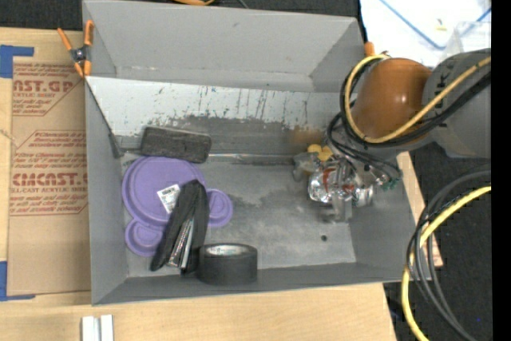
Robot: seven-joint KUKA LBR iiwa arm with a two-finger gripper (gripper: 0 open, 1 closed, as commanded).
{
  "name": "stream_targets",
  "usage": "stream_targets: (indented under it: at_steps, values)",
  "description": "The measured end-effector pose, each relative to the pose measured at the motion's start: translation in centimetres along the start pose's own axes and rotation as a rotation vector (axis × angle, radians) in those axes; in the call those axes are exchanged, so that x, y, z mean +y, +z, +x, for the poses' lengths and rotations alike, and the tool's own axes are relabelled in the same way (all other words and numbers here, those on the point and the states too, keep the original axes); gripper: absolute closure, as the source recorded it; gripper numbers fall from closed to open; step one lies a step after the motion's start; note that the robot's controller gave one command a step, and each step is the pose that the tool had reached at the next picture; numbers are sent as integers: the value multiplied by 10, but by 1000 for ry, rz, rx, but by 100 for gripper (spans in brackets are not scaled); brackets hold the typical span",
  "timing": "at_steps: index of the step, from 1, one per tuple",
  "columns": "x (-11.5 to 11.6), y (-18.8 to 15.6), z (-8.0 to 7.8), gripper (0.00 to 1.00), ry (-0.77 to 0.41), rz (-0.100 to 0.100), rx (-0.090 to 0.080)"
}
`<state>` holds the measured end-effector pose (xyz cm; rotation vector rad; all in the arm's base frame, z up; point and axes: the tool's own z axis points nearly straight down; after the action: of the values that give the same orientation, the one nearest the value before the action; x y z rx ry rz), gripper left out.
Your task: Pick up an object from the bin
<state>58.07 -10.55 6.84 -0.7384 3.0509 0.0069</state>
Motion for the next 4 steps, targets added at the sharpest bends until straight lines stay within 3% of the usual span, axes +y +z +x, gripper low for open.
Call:
stream_targets:
  at_steps: [1,2,3,4]
  values:
    - [-2,-1,0,100,2,2,-3]
    - [-1,-1,0,100,2,2,-3]
    - [3,-109,9,100,11,2,-5]
    - [-15,-50,4,100,141,-6,6]
